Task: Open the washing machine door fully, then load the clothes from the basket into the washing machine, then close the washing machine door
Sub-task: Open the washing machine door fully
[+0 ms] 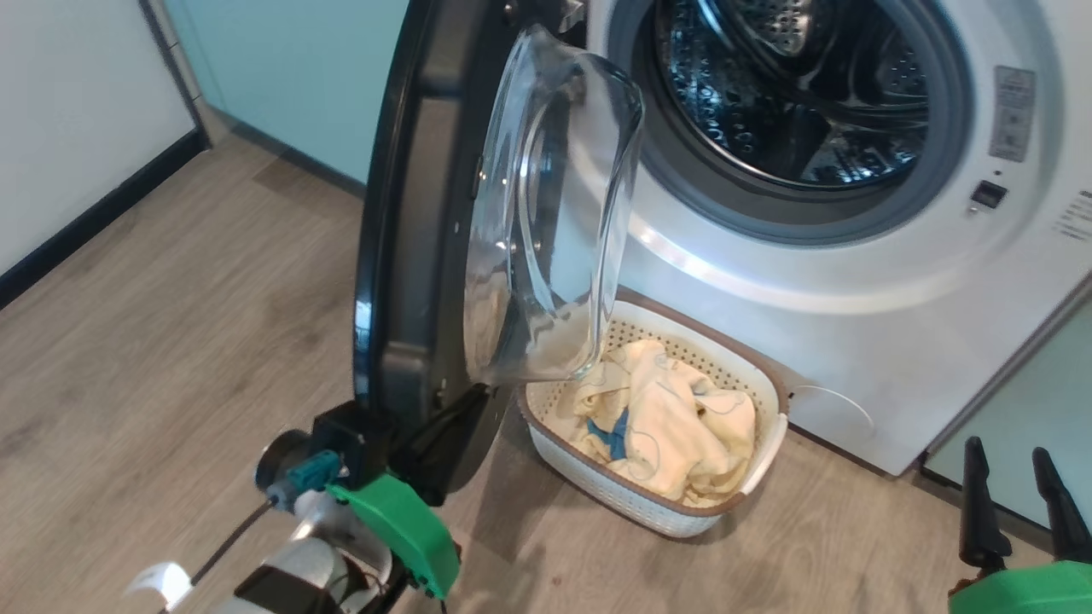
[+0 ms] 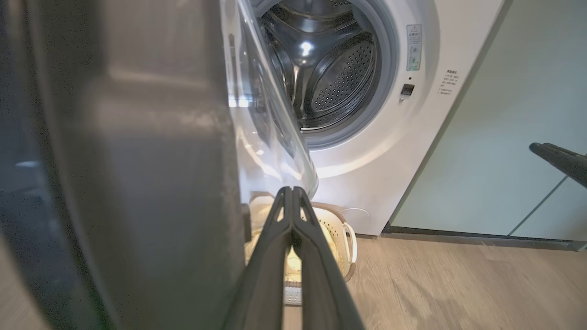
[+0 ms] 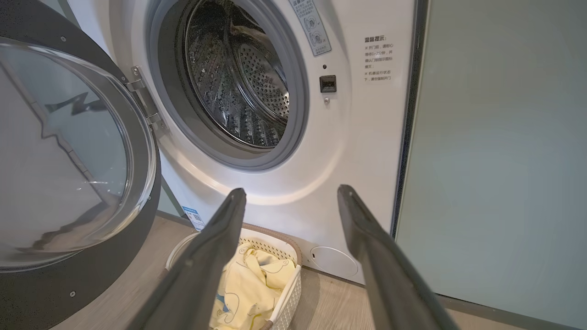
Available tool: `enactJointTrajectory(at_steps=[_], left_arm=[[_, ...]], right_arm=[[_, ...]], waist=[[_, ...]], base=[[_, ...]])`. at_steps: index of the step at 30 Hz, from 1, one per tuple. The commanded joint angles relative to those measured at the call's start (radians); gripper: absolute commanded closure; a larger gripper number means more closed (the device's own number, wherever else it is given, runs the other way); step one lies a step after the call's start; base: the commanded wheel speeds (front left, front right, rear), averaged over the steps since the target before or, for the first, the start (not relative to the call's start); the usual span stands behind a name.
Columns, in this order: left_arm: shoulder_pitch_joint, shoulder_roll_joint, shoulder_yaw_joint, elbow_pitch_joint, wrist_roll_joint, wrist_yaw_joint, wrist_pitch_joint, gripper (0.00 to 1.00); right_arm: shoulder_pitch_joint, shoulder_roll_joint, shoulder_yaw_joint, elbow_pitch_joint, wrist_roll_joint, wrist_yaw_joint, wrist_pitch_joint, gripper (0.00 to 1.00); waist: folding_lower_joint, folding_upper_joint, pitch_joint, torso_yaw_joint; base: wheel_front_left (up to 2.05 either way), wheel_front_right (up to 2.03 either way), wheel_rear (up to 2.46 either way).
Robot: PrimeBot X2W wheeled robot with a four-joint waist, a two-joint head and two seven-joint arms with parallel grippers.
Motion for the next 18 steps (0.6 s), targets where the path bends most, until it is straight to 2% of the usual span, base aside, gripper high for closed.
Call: enactJointTrajectory(at_steps=[1, 18], left_arm=[[-0.034, 0.031, 0.06, -0.015, -0.009, 0.01, -0.013, 1.0], [-0.074, 0.061, 0.176, 0.126, -0.057, 0.041, -0.095, 1.0]], right_arm=[[-0.037, -0.021, 0.014, -0.034, 0.006, 0.005, -0.01, 0.0], [-0.041, -0.032, 0.024, -0.036, 0.004, 0.005, -0.01, 0.0]], waist=[[0.0, 0.0, 0.004, 0.013], [0.0, 0.0, 0.029, 0.057]], base=[[0.0, 0.0, 0.0], [0.0, 0.0, 0.0]])
